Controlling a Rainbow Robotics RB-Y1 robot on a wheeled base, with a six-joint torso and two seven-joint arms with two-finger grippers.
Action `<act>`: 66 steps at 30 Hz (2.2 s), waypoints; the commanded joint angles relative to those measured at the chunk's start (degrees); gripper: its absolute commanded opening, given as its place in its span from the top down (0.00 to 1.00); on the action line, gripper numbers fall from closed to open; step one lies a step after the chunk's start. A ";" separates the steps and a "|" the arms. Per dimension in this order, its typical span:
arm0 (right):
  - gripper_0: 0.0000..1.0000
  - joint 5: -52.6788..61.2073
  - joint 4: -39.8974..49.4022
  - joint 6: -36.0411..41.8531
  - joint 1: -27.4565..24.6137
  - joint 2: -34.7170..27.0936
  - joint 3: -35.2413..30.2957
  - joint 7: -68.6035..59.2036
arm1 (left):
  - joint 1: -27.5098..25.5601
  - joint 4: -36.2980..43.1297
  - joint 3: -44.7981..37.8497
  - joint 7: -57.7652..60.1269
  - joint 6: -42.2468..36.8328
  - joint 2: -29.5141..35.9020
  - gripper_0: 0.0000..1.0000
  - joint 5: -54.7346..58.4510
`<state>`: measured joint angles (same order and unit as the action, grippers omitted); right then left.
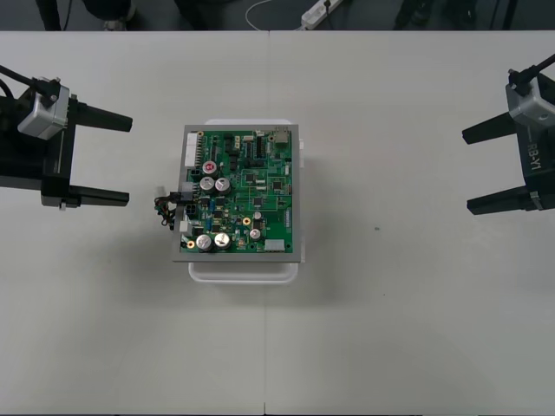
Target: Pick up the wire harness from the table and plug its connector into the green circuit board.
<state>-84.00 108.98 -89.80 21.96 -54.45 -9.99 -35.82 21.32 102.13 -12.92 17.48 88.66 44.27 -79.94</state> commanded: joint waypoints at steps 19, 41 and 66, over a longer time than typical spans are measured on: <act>0.00 0.60 3.34 -0.20 -3.50 1.10 -4.16 -5.92 | 1.71 1.58 4.04 0.19 1.34 0.46 0.00 0.67; 0.00 -1.16 5.19 -0.20 -5.44 1.10 -4.16 -1.35 | 1.71 1.58 3.78 0.19 1.34 0.37 0.00 0.75; 0.00 -3.45 8.70 -0.20 -5.52 1.10 -4.08 7.35 | 1.71 1.58 3.78 0.19 1.34 0.37 0.00 0.75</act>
<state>-87.09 116.36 -89.80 16.94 -54.13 -12.01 -27.83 21.37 102.16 -9.52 17.47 88.66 44.27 -79.94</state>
